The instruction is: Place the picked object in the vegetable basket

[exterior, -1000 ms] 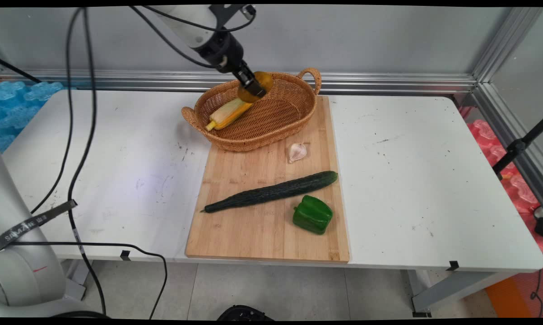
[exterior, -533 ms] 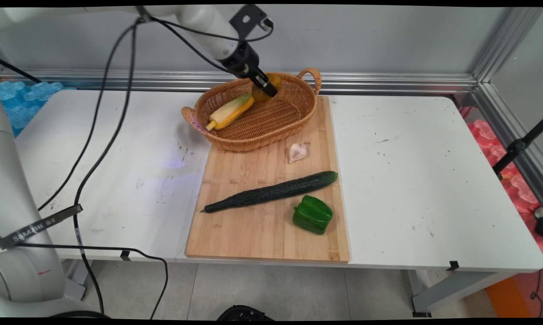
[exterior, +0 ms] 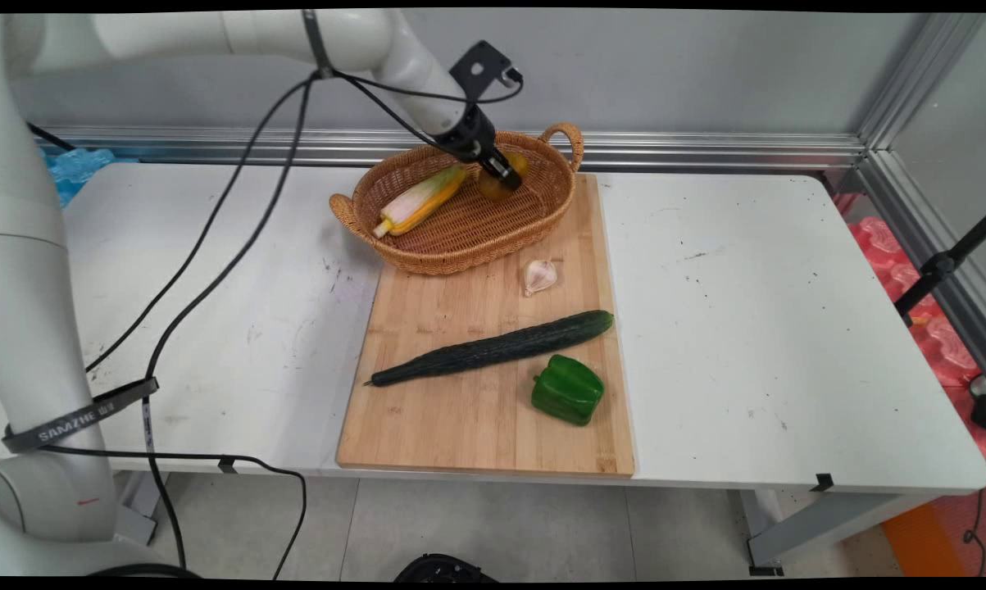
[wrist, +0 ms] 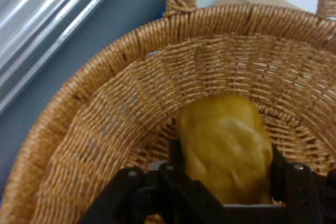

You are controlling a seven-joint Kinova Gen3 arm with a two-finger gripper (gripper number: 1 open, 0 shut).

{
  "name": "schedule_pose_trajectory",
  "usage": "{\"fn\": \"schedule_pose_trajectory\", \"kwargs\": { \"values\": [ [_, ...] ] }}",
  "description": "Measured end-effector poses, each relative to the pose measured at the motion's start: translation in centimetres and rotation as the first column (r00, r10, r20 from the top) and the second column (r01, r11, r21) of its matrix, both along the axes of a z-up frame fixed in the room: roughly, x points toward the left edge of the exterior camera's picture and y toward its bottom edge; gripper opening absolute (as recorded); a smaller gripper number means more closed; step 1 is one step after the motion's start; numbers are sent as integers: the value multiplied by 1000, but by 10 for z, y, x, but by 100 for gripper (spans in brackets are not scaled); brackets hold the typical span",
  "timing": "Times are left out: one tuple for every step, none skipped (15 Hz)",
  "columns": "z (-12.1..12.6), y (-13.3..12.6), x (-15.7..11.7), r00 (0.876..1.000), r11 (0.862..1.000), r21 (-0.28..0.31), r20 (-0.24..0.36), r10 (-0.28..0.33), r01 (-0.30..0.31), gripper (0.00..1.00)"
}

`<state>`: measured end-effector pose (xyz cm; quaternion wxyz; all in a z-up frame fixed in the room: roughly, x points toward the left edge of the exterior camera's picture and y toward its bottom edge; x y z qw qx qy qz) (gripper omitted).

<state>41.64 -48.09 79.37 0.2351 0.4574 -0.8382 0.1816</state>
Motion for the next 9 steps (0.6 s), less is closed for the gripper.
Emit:
{"fn": "schedule_pose_trajectory", "kwargs": {
  "values": [
    [-5, -4, -2, 1000, 1000, 3, -1, 0, 0, 0],
    [-10, -8, -4, 1000, 1000, 5, -2, 0, 0, 0],
    [-15, -11, -5, 1000, 1000, 8, -2, -1, 1, 0],
    [-18, -14, -6, 1000, 1000, 10, -2, -2, 2, 0],
    [-22, -17, -7, 1000, 1000, 12, -1, -4, 4, 100],
    [-23, -19, -7, 1000, 1000, 12, -2, -7, 7, 100],
    [-23, -20, -8, 1000, 1000, 12, -2, -11, 11, 100],
    [-23, -21, -8, 1000, 1000, 10, -1, -18, 18, 100],
    [-21, -21, -8, 1000, 1000, 7, -1, -24, 24, 100]
  ]
}}
